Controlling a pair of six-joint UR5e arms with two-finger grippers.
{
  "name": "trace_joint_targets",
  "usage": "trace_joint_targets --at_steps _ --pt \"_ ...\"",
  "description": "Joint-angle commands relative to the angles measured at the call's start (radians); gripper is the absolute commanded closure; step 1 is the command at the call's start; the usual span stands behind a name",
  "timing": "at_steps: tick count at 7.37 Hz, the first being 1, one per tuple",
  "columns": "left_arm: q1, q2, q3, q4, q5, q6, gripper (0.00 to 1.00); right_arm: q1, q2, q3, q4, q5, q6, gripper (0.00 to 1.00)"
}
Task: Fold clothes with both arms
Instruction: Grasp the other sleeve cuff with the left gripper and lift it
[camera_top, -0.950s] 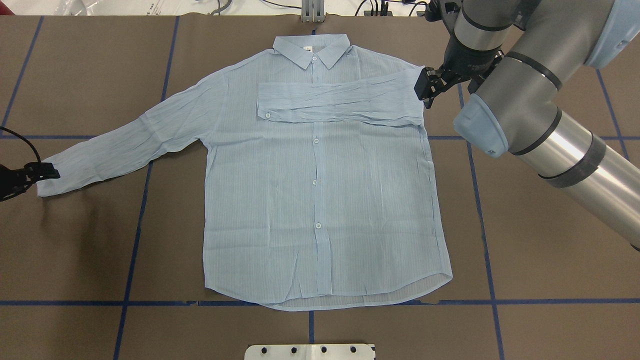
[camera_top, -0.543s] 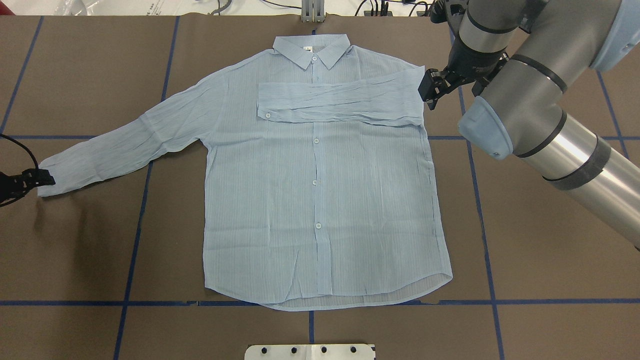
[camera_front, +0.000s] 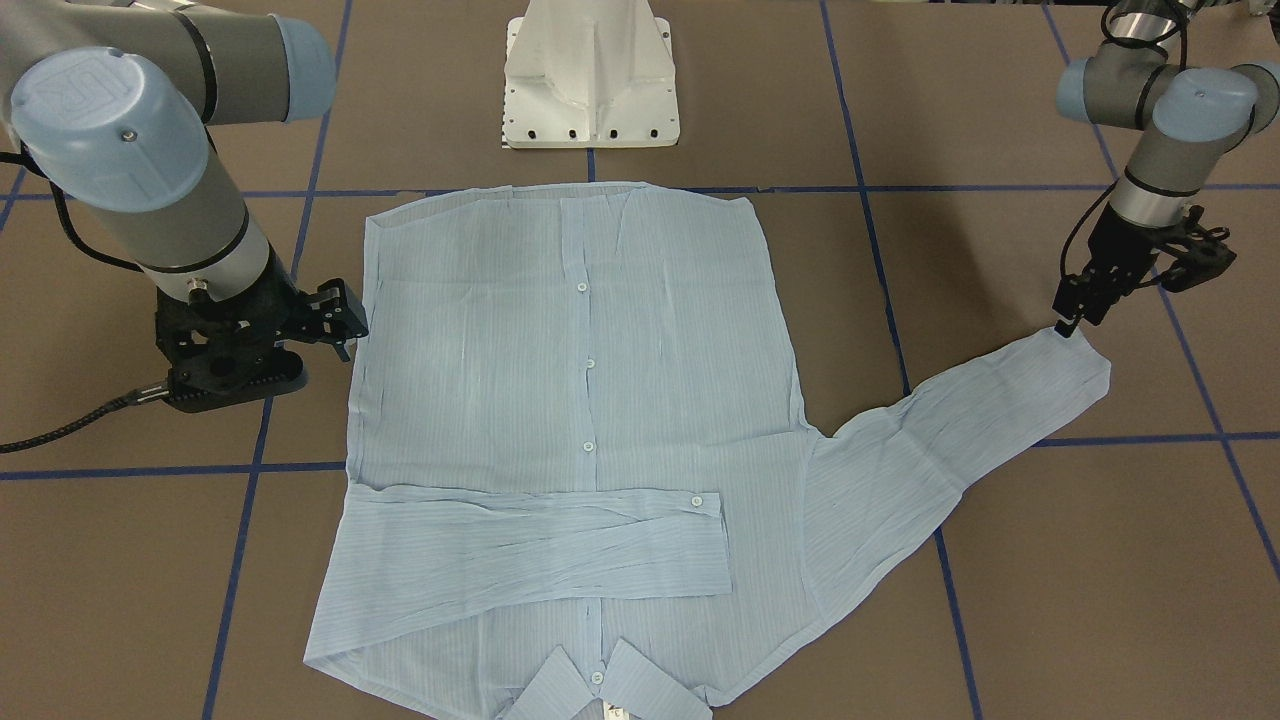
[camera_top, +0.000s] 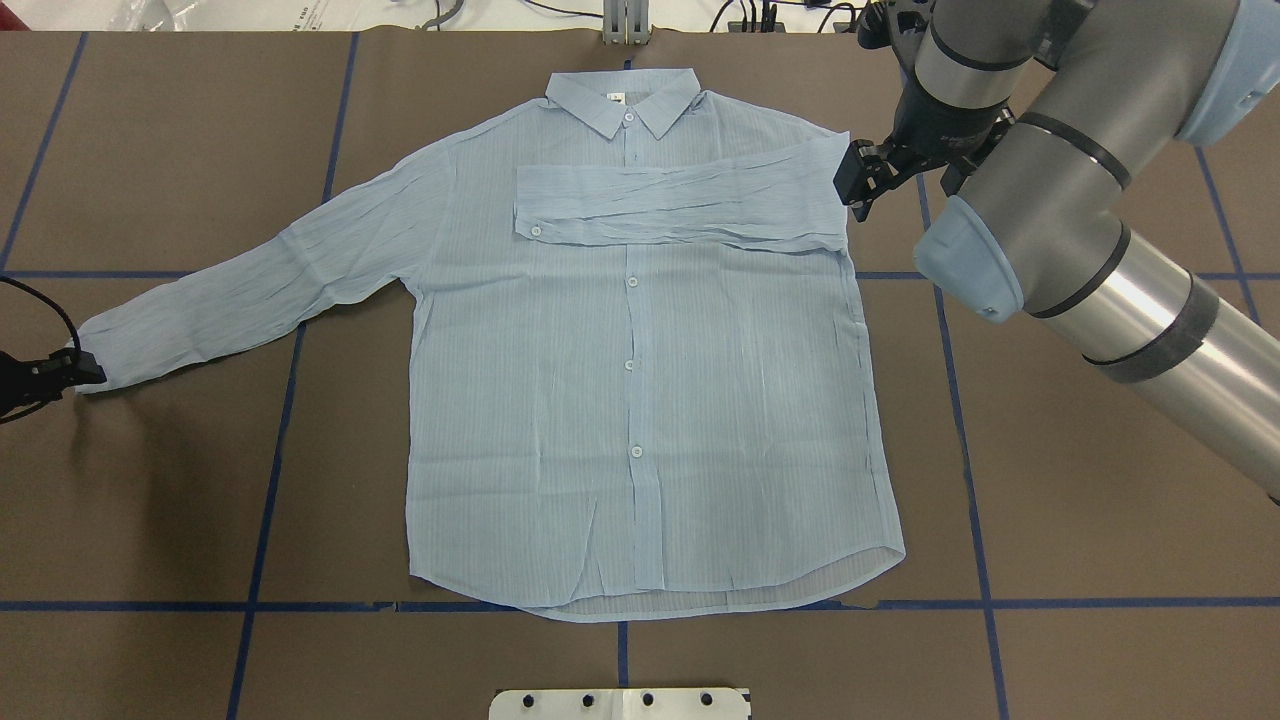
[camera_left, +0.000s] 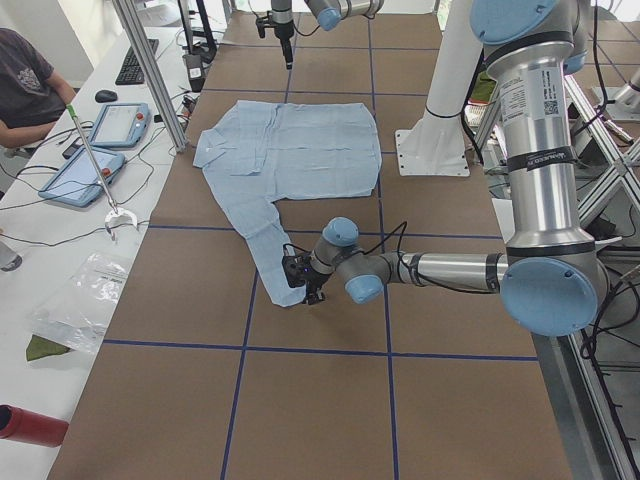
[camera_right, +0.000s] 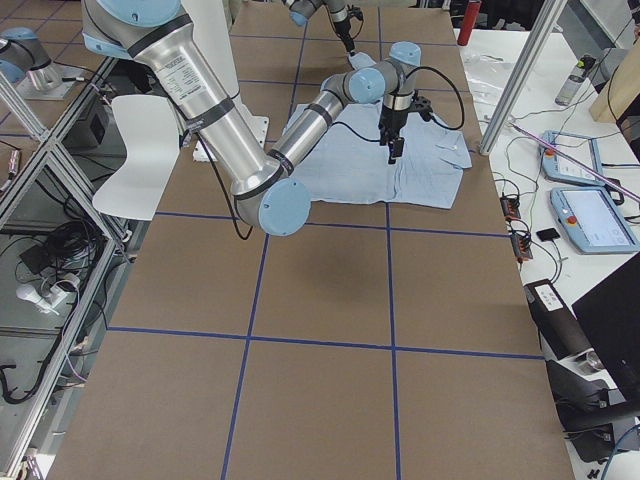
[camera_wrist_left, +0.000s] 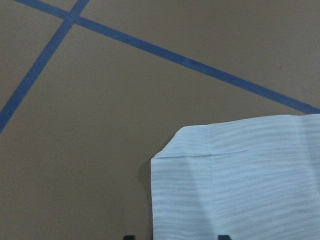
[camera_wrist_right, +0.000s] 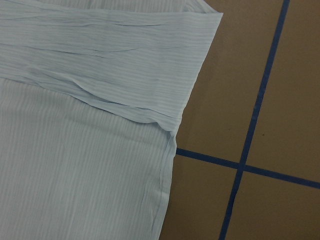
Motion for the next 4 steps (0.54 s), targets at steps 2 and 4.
trace_joint_targets --at_steps 2,4 --pt "0.014 0.000 -0.002 0.005 0.000 -0.001 0.43 -0.004 0.001 0.000 0.000 0.000 0.011 0.00" --pt "0.014 0.000 -0.001 0.007 0.000 0.000 0.48 -0.007 0.003 -0.001 0.002 0.000 0.021 0.00"
